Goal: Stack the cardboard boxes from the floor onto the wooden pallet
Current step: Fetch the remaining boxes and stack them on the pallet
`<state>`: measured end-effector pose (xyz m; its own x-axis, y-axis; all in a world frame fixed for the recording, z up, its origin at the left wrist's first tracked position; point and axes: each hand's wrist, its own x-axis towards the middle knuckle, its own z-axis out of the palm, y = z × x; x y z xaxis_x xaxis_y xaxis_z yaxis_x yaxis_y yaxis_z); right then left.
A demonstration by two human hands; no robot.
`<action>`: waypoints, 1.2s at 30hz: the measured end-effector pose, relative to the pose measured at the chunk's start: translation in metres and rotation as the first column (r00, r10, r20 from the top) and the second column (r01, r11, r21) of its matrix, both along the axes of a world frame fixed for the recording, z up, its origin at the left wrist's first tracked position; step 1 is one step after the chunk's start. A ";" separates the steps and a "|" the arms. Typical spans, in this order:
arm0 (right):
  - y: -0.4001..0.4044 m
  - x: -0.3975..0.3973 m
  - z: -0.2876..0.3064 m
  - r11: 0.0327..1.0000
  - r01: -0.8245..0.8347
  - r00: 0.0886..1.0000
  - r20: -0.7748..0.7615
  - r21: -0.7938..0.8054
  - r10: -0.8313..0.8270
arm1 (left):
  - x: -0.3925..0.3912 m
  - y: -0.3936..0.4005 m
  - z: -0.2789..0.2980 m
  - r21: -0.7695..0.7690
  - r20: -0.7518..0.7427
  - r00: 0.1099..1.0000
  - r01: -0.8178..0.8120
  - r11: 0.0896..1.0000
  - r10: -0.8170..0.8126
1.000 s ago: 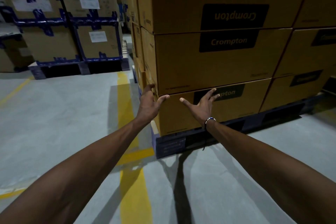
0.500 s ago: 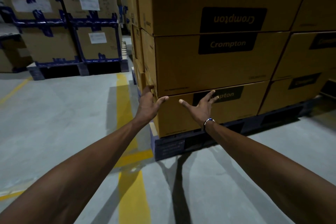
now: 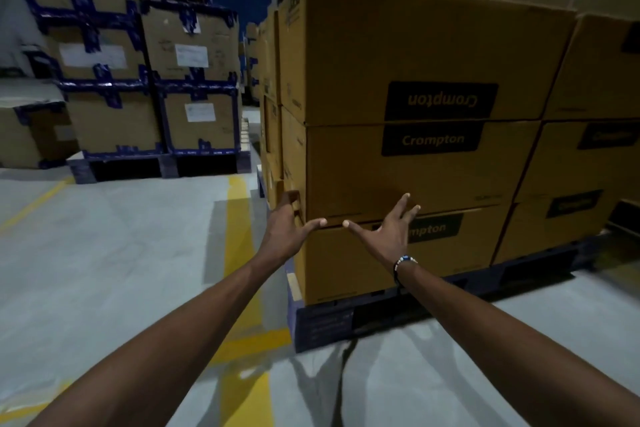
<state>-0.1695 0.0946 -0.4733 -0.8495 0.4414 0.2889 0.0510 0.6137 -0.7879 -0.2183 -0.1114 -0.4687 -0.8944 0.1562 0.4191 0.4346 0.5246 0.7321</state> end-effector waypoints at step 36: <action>0.007 -0.002 0.122 0.939 -0.059 0.983 -0.145 0.340 0.114 | 0.005 0.021 0.144 0.438 -0.250 0.954 -0.039 0.898 0.163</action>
<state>-0.1714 0.1014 -0.3514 -0.8104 0.2232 0.5417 -0.1237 0.8385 -0.5307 -0.2131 -0.0904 -0.3245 -0.7355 -0.1773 0.6539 0.6112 0.2429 0.7533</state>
